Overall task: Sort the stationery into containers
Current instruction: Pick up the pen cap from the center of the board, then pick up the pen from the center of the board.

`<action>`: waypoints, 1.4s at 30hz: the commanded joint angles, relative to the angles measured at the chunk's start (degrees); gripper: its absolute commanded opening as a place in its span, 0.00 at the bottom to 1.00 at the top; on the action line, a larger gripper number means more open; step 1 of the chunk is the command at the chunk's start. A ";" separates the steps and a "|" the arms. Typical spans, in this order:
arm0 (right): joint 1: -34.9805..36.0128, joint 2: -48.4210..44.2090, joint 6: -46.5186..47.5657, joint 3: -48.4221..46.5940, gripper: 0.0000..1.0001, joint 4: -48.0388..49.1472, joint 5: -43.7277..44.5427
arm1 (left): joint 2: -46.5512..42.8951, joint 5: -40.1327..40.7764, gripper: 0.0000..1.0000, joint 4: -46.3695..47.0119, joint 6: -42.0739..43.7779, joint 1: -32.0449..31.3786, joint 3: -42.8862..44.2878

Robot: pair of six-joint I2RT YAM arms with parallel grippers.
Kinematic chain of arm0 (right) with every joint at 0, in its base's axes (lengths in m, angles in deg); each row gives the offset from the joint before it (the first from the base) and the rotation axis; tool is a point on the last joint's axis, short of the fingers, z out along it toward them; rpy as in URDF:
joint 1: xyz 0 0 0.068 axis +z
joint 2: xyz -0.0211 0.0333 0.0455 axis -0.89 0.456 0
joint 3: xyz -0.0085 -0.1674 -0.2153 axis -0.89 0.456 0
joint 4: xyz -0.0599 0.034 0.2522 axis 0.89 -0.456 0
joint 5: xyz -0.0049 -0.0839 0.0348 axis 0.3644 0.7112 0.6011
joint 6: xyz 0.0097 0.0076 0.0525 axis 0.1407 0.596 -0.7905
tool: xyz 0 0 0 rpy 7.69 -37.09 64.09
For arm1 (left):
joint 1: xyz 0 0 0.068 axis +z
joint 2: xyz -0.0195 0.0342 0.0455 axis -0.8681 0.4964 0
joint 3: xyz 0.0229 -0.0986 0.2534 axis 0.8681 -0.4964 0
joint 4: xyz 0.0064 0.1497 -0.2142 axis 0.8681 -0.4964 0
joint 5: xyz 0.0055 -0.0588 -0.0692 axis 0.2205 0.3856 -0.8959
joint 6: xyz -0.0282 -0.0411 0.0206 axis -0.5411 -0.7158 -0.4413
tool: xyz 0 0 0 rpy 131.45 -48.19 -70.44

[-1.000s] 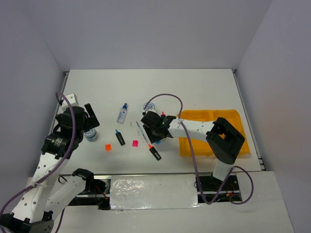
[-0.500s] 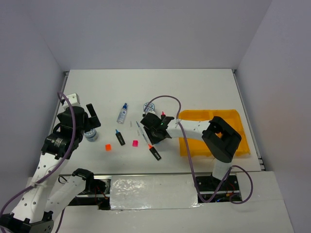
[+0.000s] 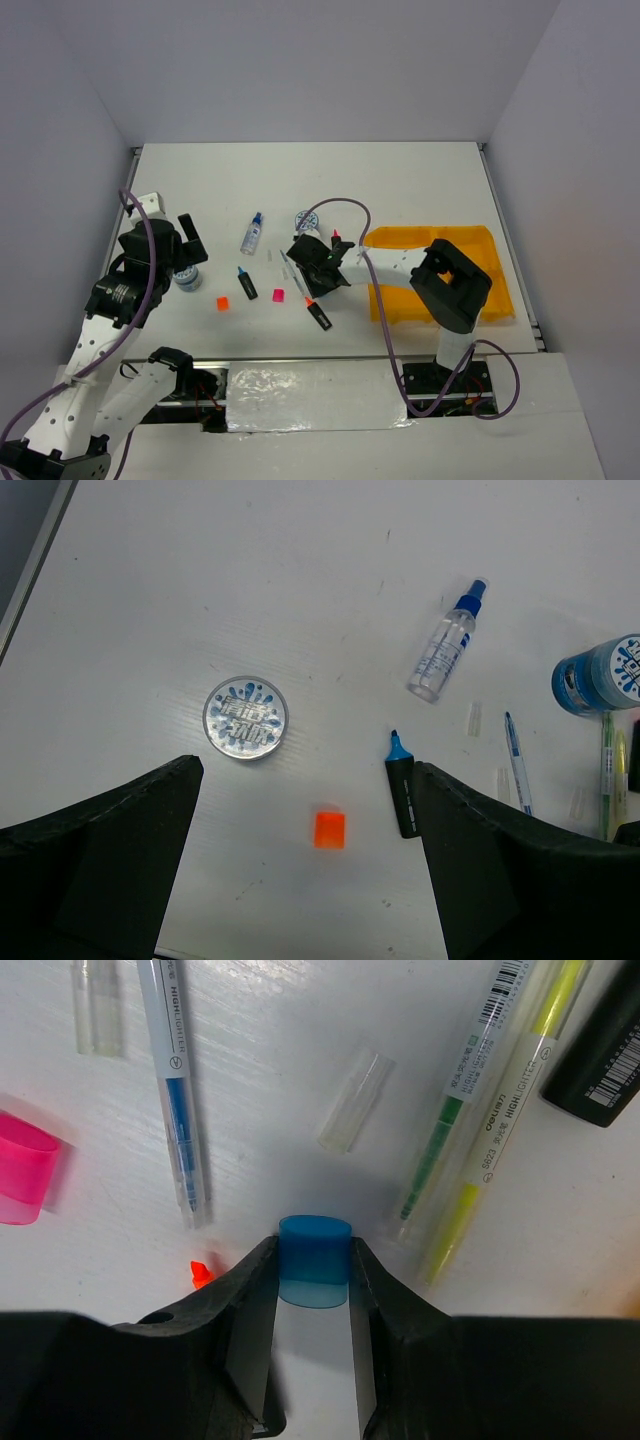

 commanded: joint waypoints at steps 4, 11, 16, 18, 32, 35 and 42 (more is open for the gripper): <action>1.05 -0.57 -2.07 -2.57 0.22 -1.68 3.20 | -0.21 0.57 0.99 2.21 1.08 -0.05 0.31; 0.96 -8.22 -1.37 -6.86 0.20 -6.34 7.50 | 4.36 0.40 0.99 -2.18 -4.88 -0.14 4.26; 0.96 -18.50 -1.37 -6.79 0.20 -8.63 10.67 | 8.32 -5.57 0.99 0.79 -14.19 -5.22 1.12; 0.87 -21.40 -1.46 -5.30 0.20 -8.89 10.85 | 10.59 -5.59 0.99 4.49 -18.06 -10.22 -1.78; 0.96 -39.33 -0.32 5.25 0.20 -8.89 10.93 | 29.67 8.30 0.79 8.45 -35.21 -27.03 -6.45; 1.05 -40.39 0.03 6.22 0.20 -8.45 10.67 | 32.13 9.97 0.78 8.18 -36.44 -26.94 -6.37; 0.96 -41.27 0.30 7.19 0.20 -7.40 9.35 | 38.72 11.81 0.78 8.80 -37.76 -26.85 -5.22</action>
